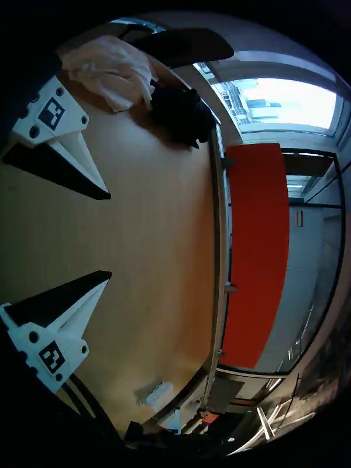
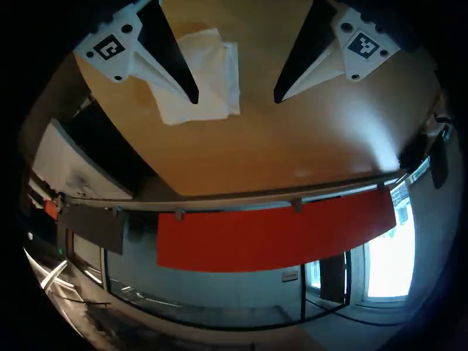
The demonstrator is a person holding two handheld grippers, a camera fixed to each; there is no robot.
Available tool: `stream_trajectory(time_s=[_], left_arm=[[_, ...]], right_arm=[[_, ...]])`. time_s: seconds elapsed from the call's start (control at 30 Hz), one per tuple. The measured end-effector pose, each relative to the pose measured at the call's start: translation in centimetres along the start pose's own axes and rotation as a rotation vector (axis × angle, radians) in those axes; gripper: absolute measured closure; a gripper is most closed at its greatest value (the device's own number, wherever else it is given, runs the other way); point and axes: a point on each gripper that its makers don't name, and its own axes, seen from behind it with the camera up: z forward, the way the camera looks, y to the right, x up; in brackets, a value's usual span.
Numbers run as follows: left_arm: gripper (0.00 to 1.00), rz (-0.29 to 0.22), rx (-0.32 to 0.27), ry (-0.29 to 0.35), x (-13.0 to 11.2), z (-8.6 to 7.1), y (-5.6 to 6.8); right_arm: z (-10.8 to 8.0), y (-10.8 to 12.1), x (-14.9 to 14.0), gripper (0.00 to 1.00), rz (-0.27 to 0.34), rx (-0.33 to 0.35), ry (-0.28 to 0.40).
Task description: Fold towel
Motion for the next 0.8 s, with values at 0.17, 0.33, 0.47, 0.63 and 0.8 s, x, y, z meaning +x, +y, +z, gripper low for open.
stream_trajectory(time_s=[0.17, 0.33, 0.47, 0.63, 0.8], left_arm=[[0.11, -0.011, 0.003, 0.024, 0.9, 0.1, -0.1], [0.1, -0.013, 0.004, 0.047, 1.8, 0.3, -0.2], [0.1, -0.021, 0.006, 0.067, 2.5, 0.4, -0.5], [0.11, -0.03, 0.012, 0.093, 3.5, 0.3, -1.0], [0.11, -0.034, 0.018, 0.121, 4.5, 0.3, -1.6]], right_arm=[[-0.4, -1.4, 2.4, 0.01, -0.013, 0.013, 0.091], [-0.7, -2.6, 4.2, 0.0, -0.043, 0.014, 0.157], [-1.0, -3.2, 5.4, 0.0, -0.049, 0.008, 0.2], [-1.5, -4.2, 7.1, 0.0, -0.04, 0.008, 0.253], [-2.2, -6.5, 8.9, 0.0, -0.052, 0.037, 0.307]])
